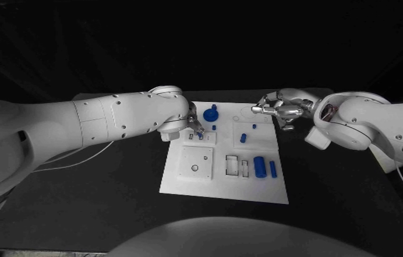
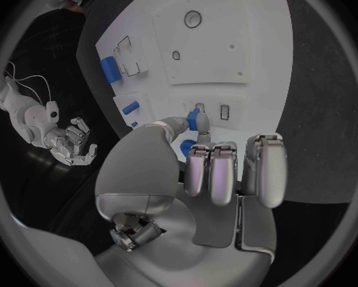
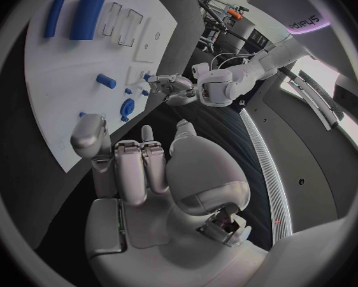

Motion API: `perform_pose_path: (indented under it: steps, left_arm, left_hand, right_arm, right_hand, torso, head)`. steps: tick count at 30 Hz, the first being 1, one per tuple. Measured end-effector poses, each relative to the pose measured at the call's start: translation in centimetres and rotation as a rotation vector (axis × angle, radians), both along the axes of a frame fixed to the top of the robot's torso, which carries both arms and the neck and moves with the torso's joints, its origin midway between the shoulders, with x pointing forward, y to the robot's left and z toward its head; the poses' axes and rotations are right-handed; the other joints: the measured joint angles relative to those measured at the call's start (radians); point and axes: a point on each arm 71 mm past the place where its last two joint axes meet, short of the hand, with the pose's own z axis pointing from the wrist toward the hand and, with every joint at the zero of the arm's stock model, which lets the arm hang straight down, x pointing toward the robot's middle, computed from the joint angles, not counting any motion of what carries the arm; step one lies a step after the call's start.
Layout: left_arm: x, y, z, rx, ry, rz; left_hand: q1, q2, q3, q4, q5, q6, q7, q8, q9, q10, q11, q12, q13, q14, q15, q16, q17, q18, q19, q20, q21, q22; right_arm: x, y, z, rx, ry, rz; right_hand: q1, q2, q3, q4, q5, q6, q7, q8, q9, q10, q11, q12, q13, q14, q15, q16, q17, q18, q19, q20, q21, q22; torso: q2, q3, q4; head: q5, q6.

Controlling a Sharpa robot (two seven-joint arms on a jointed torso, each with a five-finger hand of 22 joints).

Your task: Assemble the parts on the task board

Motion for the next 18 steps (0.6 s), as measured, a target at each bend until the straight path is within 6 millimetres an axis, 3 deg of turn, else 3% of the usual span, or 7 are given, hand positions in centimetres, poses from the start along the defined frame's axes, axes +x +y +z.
perform_pose_path:
  steps: [18]
  left_arm:
    - [0.04,0.38,-0.35,0.02,-0.014,-0.002]
  left_hand:
    - [-0.015,-0.004,0.024,-0.013,-0.019,-0.002,-0.002,-0.001,0.002,0.0,0.0,0.0,0.0,0.0,0.0,0.0,0.0,0.0,0.0,0.0,-0.004,0.0]
  right_arm:
    - [-0.12,-0.11,-0.28,-0.002,0.008,0.0]
  right_hand:
    - [0.003,0.003,0.0,0.0,0.0,0.0,0.0,0.0,0.0,-0.009,0.001,-0.006,0.0,0.0,0.0,-0.009,0.0,0.0,-0.011,-0.003,-0.011,0.0]
  torso:
    - [0.001,-0.0009,-0.0028]
  head:
    - [0.004,0.0]
